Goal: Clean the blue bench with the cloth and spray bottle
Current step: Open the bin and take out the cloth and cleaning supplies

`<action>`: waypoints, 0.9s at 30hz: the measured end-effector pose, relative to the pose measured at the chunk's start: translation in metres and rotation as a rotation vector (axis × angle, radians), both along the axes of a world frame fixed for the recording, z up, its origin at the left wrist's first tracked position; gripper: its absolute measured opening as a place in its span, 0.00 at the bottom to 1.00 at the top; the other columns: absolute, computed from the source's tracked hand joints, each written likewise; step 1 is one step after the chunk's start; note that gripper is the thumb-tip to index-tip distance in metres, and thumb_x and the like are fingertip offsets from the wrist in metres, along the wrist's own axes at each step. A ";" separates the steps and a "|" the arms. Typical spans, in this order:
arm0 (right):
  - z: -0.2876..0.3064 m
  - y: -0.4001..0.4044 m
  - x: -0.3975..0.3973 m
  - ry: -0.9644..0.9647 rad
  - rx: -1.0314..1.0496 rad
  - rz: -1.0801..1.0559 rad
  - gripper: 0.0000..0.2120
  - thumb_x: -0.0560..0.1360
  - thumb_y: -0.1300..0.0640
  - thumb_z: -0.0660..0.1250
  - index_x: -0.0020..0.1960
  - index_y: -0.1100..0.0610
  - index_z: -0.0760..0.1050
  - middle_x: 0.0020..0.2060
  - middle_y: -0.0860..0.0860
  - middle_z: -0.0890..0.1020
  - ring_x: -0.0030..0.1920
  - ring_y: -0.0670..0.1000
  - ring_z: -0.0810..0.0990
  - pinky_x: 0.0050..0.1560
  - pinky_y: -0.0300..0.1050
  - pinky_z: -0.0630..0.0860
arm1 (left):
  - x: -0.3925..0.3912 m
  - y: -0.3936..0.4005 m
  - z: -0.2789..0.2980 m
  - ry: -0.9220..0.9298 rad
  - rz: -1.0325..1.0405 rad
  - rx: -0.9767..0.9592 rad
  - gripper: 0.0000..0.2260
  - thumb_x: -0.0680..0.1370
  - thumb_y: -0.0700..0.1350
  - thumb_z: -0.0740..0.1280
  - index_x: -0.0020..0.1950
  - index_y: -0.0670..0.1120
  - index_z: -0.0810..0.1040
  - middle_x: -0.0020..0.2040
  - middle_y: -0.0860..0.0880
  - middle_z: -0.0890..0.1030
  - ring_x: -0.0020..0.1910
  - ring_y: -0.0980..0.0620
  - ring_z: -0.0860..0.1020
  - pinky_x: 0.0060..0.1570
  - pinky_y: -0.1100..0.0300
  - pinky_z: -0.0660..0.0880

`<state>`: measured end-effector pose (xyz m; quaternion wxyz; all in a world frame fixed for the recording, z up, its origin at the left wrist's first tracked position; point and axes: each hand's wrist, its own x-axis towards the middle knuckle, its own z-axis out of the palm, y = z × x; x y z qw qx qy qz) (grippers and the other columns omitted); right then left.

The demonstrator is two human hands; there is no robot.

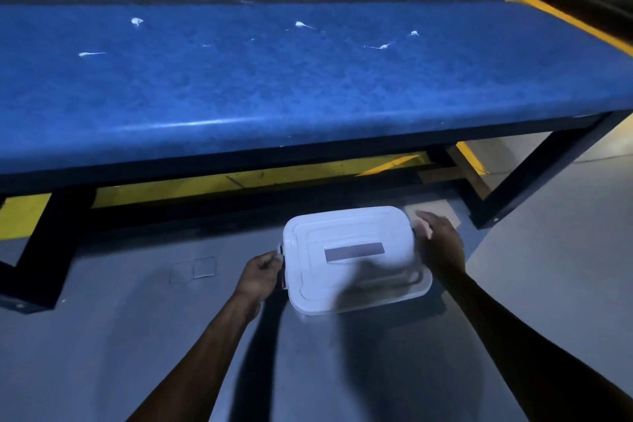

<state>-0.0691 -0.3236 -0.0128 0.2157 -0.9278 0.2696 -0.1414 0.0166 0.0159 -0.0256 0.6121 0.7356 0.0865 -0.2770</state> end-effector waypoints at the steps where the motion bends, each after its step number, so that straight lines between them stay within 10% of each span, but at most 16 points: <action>1: 0.012 0.012 0.004 -0.110 -0.085 0.183 0.14 0.80 0.54 0.62 0.62 0.56 0.79 0.58 0.55 0.83 0.58 0.54 0.80 0.59 0.49 0.75 | 0.000 0.001 0.002 0.012 -0.005 -0.019 0.12 0.84 0.43 0.62 0.54 0.36 0.82 0.42 0.42 0.82 0.41 0.46 0.79 0.39 0.57 0.81; 5: 0.035 0.060 0.020 0.305 -0.172 0.741 0.22 0.79 0.41 0.63 0.69 0.49 0.76 0.62 0.47 0.80 0.62 0.51 0.75 0.60 0.44 0.66 | -0.005 0.003 0.008 0.038 0.006 -0.055 0.11 0.83 0.43 0.63 0.55 0.37 0.81 0.38 0.45 0.81 0.34 0.51 0.78 0.41 0.56 0.81; 15: 0.017 0.080 0.024 0.289 -0.492 0.751 0.08 0.75 0.61 0.66 0.53 0.55 0.71 0.48 0.52 0.75 0.47 0.55 0.74 0.42 0.50 0.66 | -0.006 0.007 0.008 -0.015 -0.014 -0.038 0.09 0.82 0.45 0.65 0.57 0.45 0.83 0.45 0.48 0.84 0.45 0.48 0.81 0.59 0.44 0.80; 27: 0.051 0.032 0.012 0.063 -0.735 0.564 0.09 0.79 0.60 0.59 0.58 0.61 0.72 0.47 0.58 0.73 0.43 0.60 0.73 0.39 0.54 0.69 | -0.013 0.001 0.006 0.045 0.038 -0.078 0.11 0.84 0.40 0.60 0.59 0.40 0.81 0.33 0.51 0.82 0.26 0.58 0.78 0.29 0.62 0.79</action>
